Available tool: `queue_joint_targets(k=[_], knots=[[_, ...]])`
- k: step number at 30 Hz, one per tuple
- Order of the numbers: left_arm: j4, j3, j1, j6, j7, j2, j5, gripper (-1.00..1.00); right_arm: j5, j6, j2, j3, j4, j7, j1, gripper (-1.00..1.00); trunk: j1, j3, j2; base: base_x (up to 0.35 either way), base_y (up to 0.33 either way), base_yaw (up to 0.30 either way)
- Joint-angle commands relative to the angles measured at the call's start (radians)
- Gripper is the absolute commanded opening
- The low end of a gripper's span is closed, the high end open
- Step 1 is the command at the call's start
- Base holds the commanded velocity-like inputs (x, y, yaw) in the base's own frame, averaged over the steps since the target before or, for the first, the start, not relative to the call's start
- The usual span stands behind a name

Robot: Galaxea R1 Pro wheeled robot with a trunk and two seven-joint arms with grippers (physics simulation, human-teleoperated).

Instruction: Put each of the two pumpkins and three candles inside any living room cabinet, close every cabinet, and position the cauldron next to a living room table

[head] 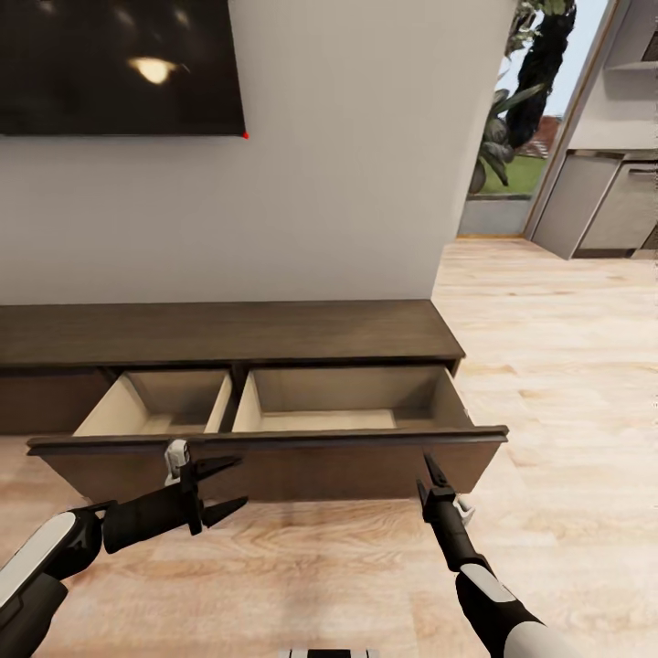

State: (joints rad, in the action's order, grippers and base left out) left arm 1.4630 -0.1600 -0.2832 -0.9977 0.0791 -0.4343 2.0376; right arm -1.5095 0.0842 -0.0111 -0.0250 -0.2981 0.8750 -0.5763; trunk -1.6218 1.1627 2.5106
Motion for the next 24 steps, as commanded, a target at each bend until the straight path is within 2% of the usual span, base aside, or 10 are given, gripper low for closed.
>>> queue_joint_targets(k=[1, 9, 13, 14, 15, 18, 21, 24], knots=[[0.000, -0.001, -0.001, -0.001, 0.008, 0.000, 0.010, 1.00, -0.008, 0.008, -0.001, -0.003, 0.001, 0.003, -0.001, 1.00, 0.001, 0.001, 0.000, -0.277, -0.079, 0.000], [0.000, -0.003, -0.001, -0.001, 0.009, 0.000, 0.010, 1.00, 0.016, 0.011, -0.006, -0.021, -0.004, -0.013, -0.001, 1.00, 0.001, 0.001, 0.000, -0.245, -0.117, 0.000], [0.000, -0.003, -0.001, -0.001, 0.010, 0.000, 0.009, 1.00, 0.106, 0.064, -0.009, -0.083, -0.011, -0.029, -0.001, 1.00, 0.001, 0.001, 0.000, -0.166, -0.137, 0.000], [0.000, -0.002, -0.001, -0.001, 0.009, -0.001, 0.009, 1.00, 0.150, 0.139, -0.018, -0.107, -0.014, -0.053, -0.001, 1.00, 0.001, 0.001, 0.000, -0.058, -0.082, 0.000], [0.000, -0.002, -0.001, -0.001, 0.009, -0.001, 0.009, 1.00, 0.163, 0.173, -0.023, -0.112, -0.016, -0.064, -0.002, 1.00, 0.001, 0.001, 0.000, -0.046, -0.066, 0.000], [0.000, 0.000, -0.001, -0.001, 0.009, 0.000, 0.008, 1.00, 0.213, 0.395, -0.075, -0.131, -0.030, -0.160, -0.002, 1.00, 0.001, 0.001, 0.000, -0.019, -0.028, 0.000], [-0.006, 0.003, -0.001, 0.000, 0.010, 0.001, 0.007, 1.00, 0.221, 0.450, -0.091, -0.137, -0.033, -0.200, -0.002, 1.00, 0.001, 0.001, 0.000, -0.006, -0.008, 0.000], [0.001, 0.010, -0.001, 0.000, 0.009, 0.001, 0.007, 1.00, 0.224, 0.486, -0.120, -0.143, -0.035, -0.211, -0.002, 1.00, 0.001, 0.001, 0.000, -0.001, -0.002, 0.000]])
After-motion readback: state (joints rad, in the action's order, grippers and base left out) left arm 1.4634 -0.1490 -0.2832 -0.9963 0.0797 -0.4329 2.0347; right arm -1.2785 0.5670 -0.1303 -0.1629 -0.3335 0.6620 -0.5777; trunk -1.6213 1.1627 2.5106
